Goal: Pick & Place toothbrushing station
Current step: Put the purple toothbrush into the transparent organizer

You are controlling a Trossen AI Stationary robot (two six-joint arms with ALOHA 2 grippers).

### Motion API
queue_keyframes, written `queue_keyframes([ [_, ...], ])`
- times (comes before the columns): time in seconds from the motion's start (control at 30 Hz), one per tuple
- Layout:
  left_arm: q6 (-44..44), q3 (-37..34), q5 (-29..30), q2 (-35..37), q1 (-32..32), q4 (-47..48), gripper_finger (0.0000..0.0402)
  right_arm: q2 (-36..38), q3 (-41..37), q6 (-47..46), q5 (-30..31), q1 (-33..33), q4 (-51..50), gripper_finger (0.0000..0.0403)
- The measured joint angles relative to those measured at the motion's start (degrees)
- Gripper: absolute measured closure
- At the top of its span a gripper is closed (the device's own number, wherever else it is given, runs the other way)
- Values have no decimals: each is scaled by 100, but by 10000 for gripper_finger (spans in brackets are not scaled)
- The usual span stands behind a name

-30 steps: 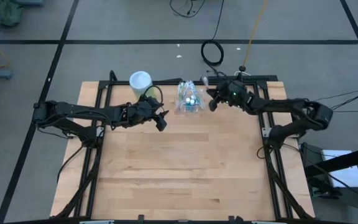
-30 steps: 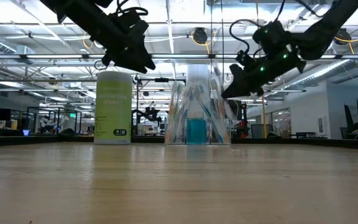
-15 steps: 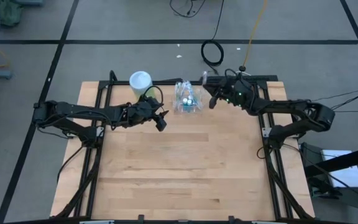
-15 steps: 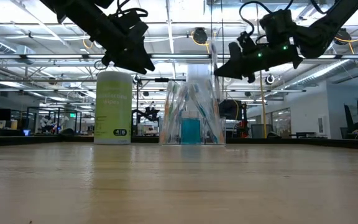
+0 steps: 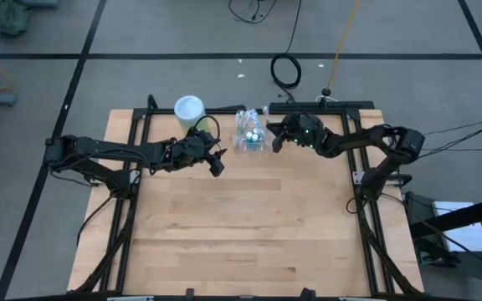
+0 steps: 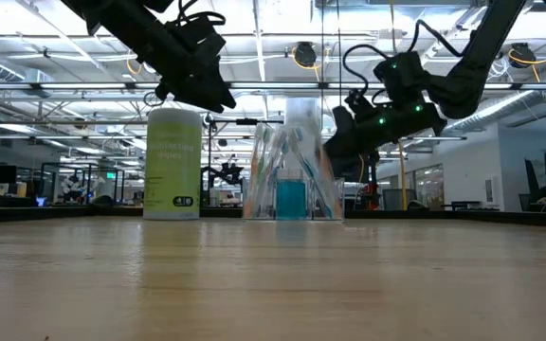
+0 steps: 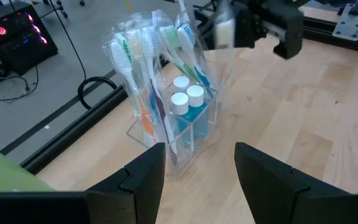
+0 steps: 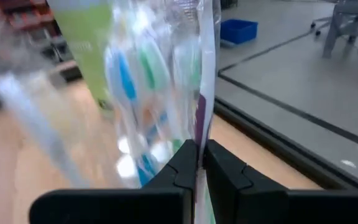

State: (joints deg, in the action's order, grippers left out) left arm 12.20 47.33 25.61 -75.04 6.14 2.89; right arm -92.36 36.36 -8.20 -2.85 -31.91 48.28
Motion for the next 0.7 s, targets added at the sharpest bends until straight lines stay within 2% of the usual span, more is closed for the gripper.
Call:
queue_keyframes([
  [0.2, 14, 0, -2, 0, -31, 31, 201, -15, 0, 597, 696, 163, -546, 387],
  [0.47, 11, 0, -2, 1, -67, 33, 201, 3, 2, 636, 727, 257, -1169, 372],
  [0.7, 1, 0, -2, 1, -67, 35, 201, 18, 3, 734, 730, 257, -1278, 369],
])
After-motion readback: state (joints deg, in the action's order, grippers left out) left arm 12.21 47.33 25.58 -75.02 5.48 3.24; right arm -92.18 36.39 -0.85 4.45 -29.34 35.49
